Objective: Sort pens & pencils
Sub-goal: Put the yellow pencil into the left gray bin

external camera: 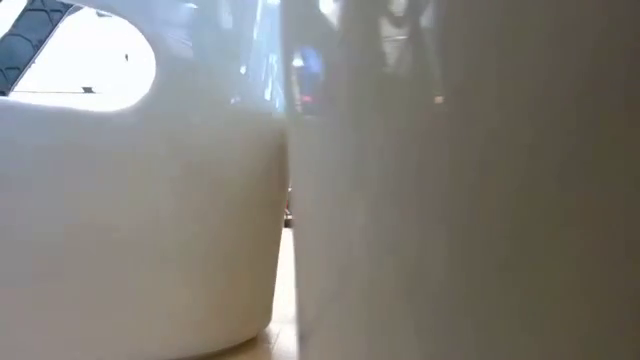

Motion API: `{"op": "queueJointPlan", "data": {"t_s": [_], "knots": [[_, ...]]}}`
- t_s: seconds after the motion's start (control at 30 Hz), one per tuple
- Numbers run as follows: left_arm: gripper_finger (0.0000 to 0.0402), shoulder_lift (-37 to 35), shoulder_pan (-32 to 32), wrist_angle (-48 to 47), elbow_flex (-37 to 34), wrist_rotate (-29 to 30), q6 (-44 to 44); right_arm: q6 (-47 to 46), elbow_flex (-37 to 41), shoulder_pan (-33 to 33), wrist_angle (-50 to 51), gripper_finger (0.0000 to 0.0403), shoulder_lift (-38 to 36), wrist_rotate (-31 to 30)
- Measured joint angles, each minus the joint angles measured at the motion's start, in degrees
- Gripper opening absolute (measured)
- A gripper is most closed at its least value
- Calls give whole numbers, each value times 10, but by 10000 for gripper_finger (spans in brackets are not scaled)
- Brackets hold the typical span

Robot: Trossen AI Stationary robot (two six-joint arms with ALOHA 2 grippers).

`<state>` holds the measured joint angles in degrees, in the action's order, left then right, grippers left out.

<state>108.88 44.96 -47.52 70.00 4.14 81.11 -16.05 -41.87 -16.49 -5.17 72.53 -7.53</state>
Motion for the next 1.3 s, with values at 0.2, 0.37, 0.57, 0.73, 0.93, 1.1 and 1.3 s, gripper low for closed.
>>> {"op": "queueJointPlan", "data": {"t_s": [0.2, 0.37, 0.57, 0.73, 0.93, 1.1, 1.3], "knots": [[201, 0, -7, 4, 0, -5, 26, 0, 0, 0, 0, 157, 0, 0], [201, 0, -7, 4, 0, -13, 28, 0, 0, 0, 0, 157, 0, 0], [201, 0, -7, -6, 0, -14, 24, 0, 0, 0, 0, 157, 0, 0], [201, 0, -4, -7, 0, -16, 17, 0, 0, 0, 0, 157, 0, 0], [201, -1, 3, -8, -17, -63, -17, 0, 0, 0, 0, 157, 0, 0], [201, -7, 3, 28, -57, -44, -8, 0, 0, 0, 0, 157, 0, 0], [201, -7, 4, 45, -63, -41, -22, 0, 0, 0, 0, 157, 0, 0]]}}
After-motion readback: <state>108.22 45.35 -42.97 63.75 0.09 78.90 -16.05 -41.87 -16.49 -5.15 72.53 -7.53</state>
